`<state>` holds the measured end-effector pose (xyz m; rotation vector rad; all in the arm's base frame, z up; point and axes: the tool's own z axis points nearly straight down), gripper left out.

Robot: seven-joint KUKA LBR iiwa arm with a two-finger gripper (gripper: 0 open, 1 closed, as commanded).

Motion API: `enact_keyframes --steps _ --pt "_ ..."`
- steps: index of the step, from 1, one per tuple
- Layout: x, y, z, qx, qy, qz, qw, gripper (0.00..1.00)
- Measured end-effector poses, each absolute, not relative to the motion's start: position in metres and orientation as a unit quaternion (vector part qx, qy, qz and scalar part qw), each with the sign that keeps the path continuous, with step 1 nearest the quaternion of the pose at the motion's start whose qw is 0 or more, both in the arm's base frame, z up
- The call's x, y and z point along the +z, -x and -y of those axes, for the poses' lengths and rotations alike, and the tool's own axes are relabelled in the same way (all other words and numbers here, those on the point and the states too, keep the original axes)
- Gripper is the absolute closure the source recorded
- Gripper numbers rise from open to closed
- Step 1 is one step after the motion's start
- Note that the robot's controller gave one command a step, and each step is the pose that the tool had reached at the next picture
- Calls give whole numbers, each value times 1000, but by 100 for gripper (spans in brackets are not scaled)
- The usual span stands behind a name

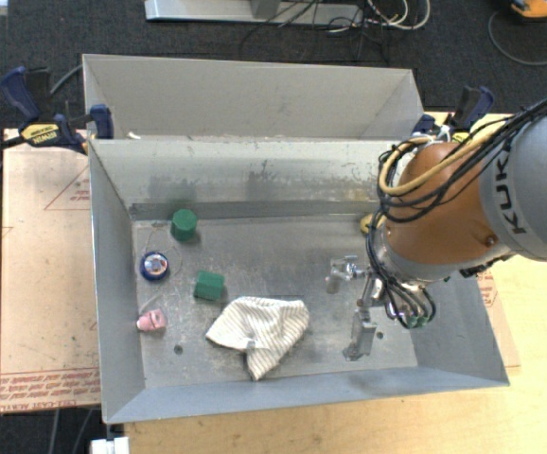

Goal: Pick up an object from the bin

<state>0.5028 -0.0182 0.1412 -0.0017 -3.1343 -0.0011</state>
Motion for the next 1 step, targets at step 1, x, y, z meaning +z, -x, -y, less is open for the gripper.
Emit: enact_keyframes --steps 1 --pt "146 -505 18 0 0 1000 0 0"
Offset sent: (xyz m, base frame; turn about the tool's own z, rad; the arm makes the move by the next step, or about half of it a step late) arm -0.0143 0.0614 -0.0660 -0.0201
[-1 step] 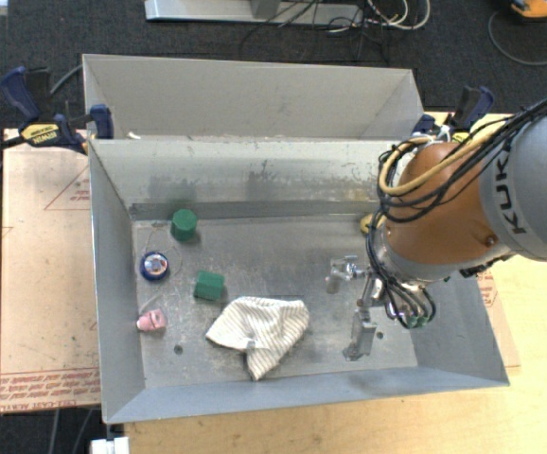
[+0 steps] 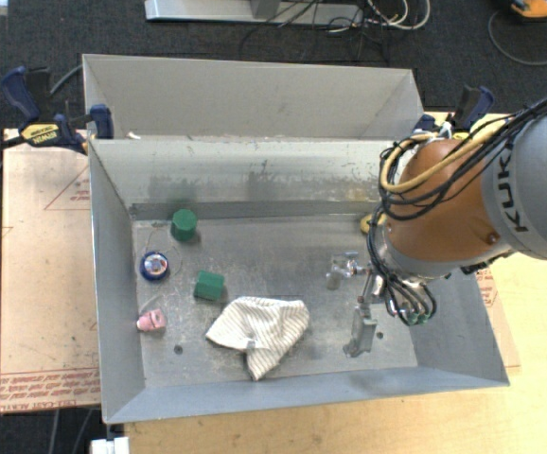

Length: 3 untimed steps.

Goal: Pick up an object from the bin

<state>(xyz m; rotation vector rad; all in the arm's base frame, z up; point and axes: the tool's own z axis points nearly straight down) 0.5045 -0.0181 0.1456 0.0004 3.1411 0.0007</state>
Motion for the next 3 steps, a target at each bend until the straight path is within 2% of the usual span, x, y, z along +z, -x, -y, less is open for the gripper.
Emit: enact_keyframes --steps 1,2,3 --pt "73 -489 -47 2 12 -1000 -2 0" --pt "70 -490 -10 1 77 -997 2 100" --pt "70 -490 -10 1 78 -997 2 100"
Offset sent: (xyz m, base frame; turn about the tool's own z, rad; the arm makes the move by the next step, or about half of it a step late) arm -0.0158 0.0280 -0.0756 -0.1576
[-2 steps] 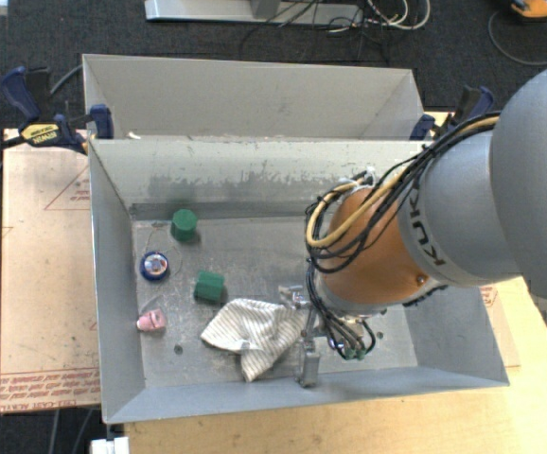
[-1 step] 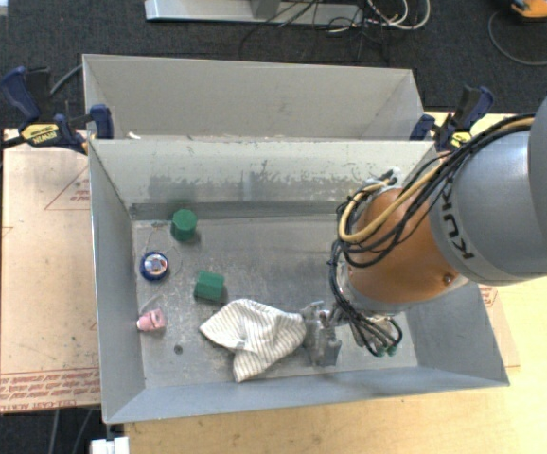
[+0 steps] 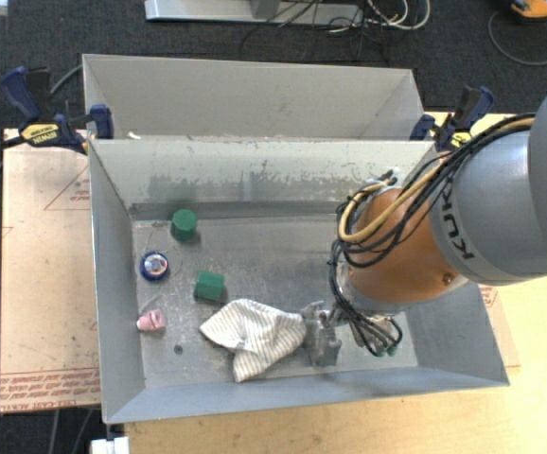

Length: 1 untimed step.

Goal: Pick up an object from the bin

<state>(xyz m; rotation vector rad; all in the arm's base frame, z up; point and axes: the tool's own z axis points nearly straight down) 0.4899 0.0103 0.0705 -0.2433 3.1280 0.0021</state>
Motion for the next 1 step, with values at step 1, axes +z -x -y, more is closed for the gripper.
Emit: enact_keyframes --steps 1 --pt "75 -483 -98 3 120 -993 3 100"
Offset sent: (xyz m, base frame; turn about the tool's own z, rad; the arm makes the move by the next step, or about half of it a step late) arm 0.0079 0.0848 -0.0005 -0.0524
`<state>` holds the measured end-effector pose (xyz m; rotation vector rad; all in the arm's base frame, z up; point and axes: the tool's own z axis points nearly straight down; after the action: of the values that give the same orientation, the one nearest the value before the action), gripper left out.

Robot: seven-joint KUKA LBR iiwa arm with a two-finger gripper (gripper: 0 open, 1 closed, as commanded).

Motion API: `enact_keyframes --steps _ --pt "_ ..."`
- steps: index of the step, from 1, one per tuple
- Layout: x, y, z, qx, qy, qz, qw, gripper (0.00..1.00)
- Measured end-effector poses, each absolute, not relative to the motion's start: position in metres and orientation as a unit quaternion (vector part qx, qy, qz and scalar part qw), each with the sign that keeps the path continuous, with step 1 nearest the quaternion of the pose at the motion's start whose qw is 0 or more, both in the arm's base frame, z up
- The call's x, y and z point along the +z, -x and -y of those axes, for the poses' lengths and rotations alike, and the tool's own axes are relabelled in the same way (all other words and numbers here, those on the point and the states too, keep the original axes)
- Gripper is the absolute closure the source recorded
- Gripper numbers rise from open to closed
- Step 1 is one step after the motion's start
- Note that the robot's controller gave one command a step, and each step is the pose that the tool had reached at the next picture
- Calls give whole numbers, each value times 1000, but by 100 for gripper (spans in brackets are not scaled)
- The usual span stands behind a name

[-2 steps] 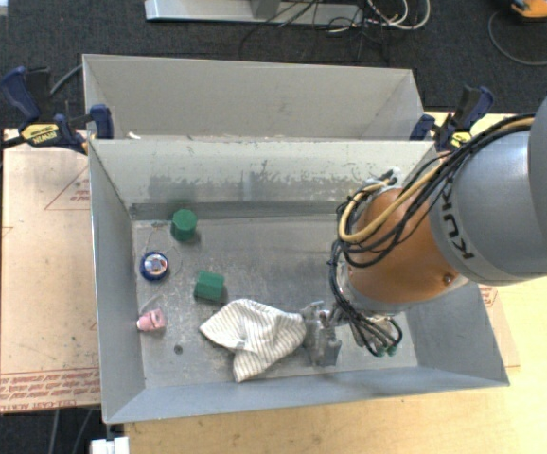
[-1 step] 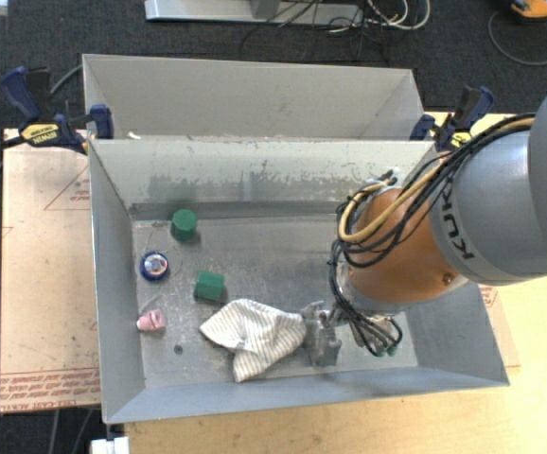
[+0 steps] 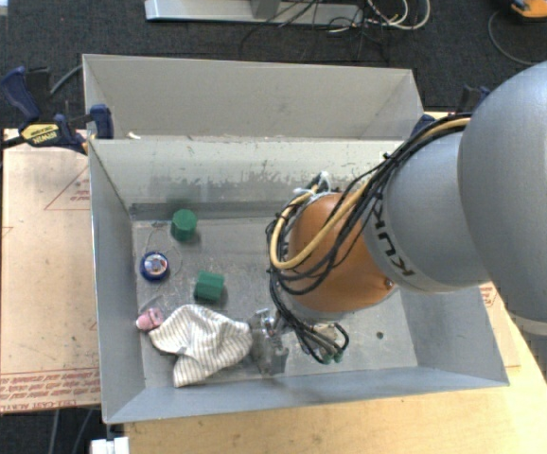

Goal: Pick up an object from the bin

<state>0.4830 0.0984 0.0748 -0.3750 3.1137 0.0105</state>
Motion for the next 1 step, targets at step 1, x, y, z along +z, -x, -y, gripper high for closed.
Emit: enact_keyframes --steps 1 --pt "70 -498 -96 1 104 -995 3 100"
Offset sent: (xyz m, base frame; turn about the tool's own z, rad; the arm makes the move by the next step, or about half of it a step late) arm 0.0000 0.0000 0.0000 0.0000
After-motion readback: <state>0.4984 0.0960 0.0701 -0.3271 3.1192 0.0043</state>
